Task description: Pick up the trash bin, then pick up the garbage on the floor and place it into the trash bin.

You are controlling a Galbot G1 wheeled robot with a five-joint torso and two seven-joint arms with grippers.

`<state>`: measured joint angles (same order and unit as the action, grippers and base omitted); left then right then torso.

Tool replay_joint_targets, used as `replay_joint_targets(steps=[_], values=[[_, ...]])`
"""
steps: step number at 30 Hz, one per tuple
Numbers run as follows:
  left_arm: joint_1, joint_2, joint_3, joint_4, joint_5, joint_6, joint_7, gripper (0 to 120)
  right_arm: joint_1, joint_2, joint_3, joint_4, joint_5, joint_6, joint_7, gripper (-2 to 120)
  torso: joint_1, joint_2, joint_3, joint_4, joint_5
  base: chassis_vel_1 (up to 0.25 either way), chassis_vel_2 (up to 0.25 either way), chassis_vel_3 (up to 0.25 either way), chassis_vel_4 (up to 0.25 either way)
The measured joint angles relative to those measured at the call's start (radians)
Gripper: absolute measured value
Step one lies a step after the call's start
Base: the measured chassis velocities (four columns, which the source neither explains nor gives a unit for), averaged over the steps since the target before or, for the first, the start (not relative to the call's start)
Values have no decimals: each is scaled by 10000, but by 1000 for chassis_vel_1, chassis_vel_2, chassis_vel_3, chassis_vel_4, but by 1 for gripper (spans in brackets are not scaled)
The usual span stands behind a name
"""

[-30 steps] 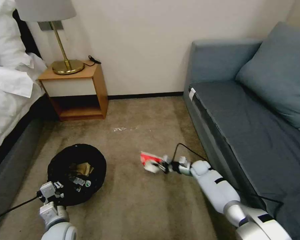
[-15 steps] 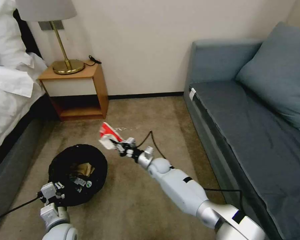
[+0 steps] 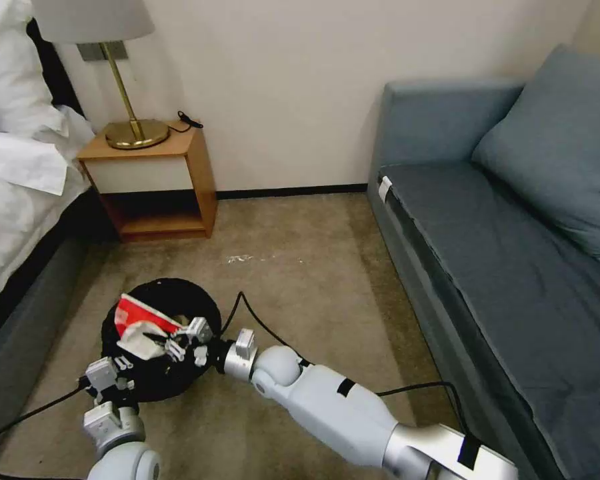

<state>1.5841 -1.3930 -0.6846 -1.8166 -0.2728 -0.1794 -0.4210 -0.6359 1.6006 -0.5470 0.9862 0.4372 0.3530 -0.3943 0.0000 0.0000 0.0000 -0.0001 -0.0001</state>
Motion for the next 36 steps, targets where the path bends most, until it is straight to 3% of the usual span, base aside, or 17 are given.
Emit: replay_joint_targets(steps=[8, 20, 22, 25, 27, 30, 36], values=[[73, 94, -77, 17, -76, -159, 31, 4, -52, 69, 568, -1021, -1194, 752, 840, 1, 0, 0, 0, -1, 0, 0, 0, 0, 0], [56, 163, -104, 389, -114, -372, 28, 4, -89, 69, 786, -815, -1463, 912, 1088, 50, 0, 0, 0, 1, 1, 0, 0, 0, 0], [51, 171, -104, 389, -116, -373, 28, 4, -96, 56, 797, -736, -1461, 923, 1087, 51, 0, 0, 0, 2, 1, 0, 0, 0, 0], [24, 208, -116, 386, -154, -376, 22, 4, -169, -86, 890, -318, -1350, 979, 1088, 67, 0, 0, 0, 0, 1, 0, 0, 0, 0], [21, 219, -136, 386, -162, -379, 16, 4, -188, -132, 918, -170, -1277, 991, 1075, 68, 0, 0, 0, -1, 1, 0, 0, 0, 0], [51, 240, -242, 407, -123, -518, -23, 4, -308, -430, 1301, 517, -582, 1050, 876, 85, 0, 0, 0, 1, 1, 0, 0, 0, 0], [158, 277, -283, 368, -110, -652, -228, 4, -489, -961, 2526, 1026, -143, 924, 920, 99, 0, 0, 0, 2, 3, 0, 0, 0, 0]])
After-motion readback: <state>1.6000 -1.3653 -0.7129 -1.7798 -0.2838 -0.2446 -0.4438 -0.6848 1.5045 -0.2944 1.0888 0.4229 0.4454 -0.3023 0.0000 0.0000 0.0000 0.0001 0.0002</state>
